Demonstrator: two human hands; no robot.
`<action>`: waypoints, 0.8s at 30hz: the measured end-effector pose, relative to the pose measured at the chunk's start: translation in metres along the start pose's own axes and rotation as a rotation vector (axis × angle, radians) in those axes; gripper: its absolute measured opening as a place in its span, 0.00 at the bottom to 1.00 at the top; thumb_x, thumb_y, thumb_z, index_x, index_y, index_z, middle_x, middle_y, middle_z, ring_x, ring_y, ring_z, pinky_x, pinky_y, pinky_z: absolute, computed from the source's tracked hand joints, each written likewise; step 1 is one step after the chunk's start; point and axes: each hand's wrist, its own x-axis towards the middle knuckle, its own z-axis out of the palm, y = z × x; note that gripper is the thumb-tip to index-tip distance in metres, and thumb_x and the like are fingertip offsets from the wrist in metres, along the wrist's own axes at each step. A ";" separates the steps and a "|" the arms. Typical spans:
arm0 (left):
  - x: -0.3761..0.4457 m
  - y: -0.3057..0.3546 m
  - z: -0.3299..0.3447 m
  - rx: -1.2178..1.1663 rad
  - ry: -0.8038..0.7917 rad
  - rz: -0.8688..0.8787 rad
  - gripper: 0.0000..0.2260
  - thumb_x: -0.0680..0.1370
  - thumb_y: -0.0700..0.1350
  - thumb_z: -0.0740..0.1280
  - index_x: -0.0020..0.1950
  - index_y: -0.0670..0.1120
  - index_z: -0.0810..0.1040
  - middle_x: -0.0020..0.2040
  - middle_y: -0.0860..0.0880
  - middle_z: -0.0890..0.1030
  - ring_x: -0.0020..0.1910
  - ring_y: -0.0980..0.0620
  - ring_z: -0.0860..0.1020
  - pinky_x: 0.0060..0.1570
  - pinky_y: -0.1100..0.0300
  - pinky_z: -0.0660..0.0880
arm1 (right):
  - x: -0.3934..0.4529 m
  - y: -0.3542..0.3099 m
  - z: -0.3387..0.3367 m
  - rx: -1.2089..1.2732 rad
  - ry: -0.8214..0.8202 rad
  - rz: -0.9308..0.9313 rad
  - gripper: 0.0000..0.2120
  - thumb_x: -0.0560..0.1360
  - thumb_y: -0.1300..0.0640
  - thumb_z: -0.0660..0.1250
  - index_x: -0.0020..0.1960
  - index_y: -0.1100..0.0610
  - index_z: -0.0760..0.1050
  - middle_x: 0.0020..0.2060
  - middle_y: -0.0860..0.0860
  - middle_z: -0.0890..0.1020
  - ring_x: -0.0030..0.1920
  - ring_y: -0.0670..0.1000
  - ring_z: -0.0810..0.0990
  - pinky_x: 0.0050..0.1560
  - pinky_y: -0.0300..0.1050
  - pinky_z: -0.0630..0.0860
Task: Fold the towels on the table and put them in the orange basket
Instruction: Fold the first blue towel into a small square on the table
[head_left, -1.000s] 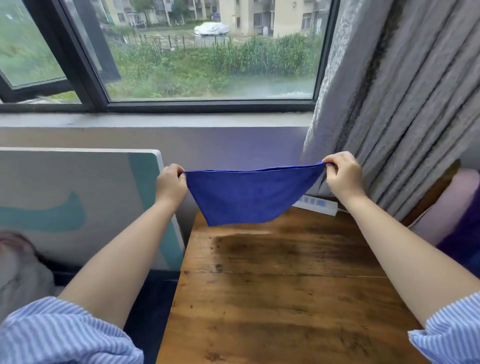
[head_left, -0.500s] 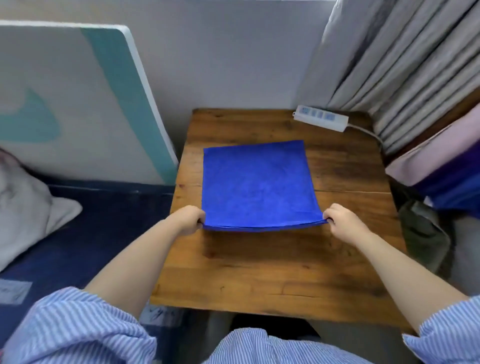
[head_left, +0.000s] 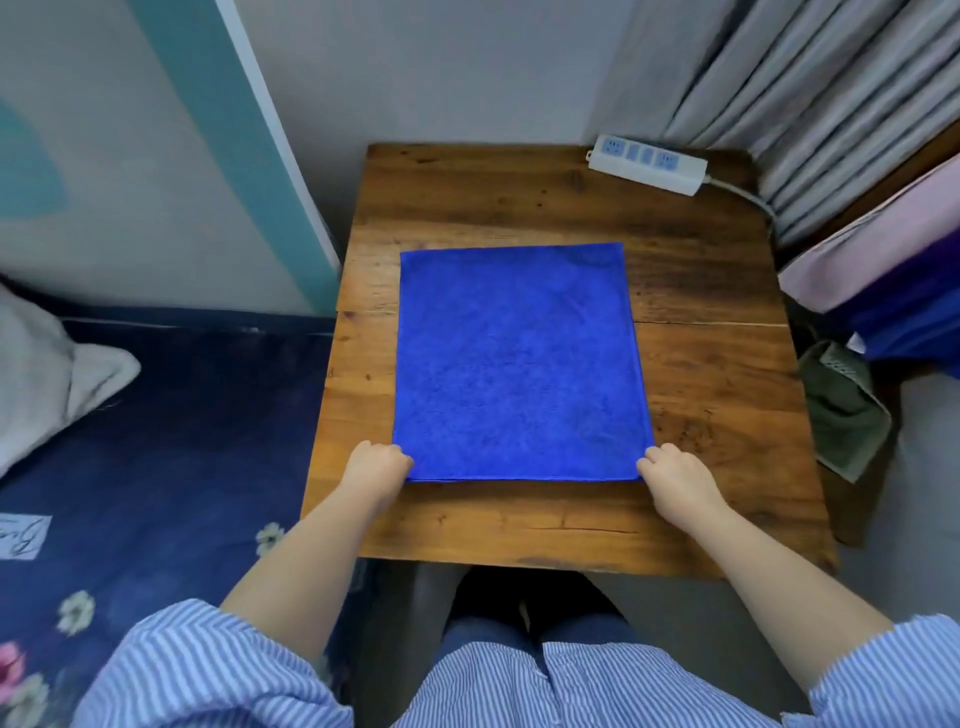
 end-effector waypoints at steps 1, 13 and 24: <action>0.000 0.002 0.005 -0.023 0.008 0.002 0.11 0.76 0.36 0.59 0.56 0.45 0.73 0.56 0.46 0.76 0.55 0.47 0.75 0.54 0.59 0.68 | -0.001 -0.003 0.005 -0.001 0.003 0.011 0.13 0.76 0.64 0.55 0.57 0.57 0.71 0.56 0.52 0.75 0.57 0.53 0.72 0.51 0.44 0.71; 0.025 0.004 -0.021 -0.262 0.100 0.029 0.12 0.79 0.45 0.54 0.54 0.41 0.73 0.53 0.44 0.76 0.52 0.44 0.75 0.40 0.57 0.67 | 0.034 -0.019 -0.031 0.170 0.246 -0.002 0.16 0.42 0.70 0.77 0.22 0.64 0.71 0.21 0.58 0.74 0.22 0.60 0.75 0.20 0.42 0.70; 0.141 -0.006 -0.111 -0.528 0.453 -0.310 0.08 0.78 0.39 0.54 0.53 0.39 0.71 0.57 0.42 0.73 0.55 0.41 0.70 0.40 0.52 0.65 | 0.212 -0.031 -0.097 0.397 0.331 -0.111 0.22 0.79 0.59 0.54 0.72 0.59 0.59 0.74 0.55 0.57 0.75 0.55 0.51 0.72 0.52 0.49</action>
